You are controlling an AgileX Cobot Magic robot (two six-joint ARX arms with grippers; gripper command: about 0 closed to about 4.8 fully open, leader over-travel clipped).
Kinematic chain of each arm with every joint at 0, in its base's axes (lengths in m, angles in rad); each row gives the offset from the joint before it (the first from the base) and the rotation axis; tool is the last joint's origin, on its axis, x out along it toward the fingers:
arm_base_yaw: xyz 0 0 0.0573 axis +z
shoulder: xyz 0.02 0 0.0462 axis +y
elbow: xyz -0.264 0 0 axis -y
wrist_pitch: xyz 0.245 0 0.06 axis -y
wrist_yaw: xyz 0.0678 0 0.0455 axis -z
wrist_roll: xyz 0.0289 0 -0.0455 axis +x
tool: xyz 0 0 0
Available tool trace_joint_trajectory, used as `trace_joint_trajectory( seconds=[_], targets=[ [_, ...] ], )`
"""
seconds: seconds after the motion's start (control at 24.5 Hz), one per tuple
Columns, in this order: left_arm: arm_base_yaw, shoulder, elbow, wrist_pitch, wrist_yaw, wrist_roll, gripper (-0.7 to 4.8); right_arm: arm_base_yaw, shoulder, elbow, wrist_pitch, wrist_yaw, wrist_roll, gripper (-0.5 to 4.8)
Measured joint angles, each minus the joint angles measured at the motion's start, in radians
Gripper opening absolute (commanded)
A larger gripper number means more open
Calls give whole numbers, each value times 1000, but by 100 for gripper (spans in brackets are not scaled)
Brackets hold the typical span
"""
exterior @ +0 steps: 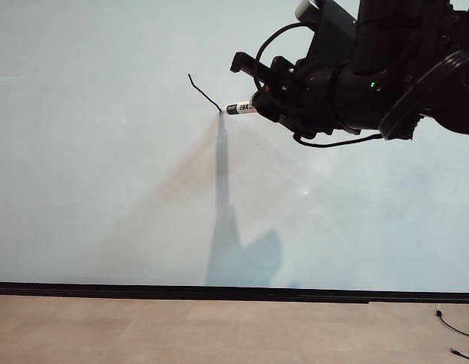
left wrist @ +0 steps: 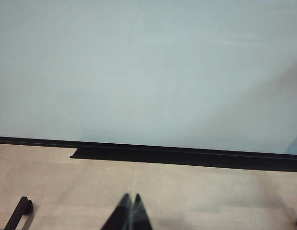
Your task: Pick up the pen on the shelf to the right of the whiteboard and draw a cross mark.
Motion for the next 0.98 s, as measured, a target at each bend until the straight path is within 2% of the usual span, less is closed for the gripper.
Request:
trace_joint_trajectory(
  seconds=[0.98],
  targets=[
    [0, 0, 0, 0, 0, 0, -5, -23, 0, -119, 29, 101, 11, -4]
  ],
)
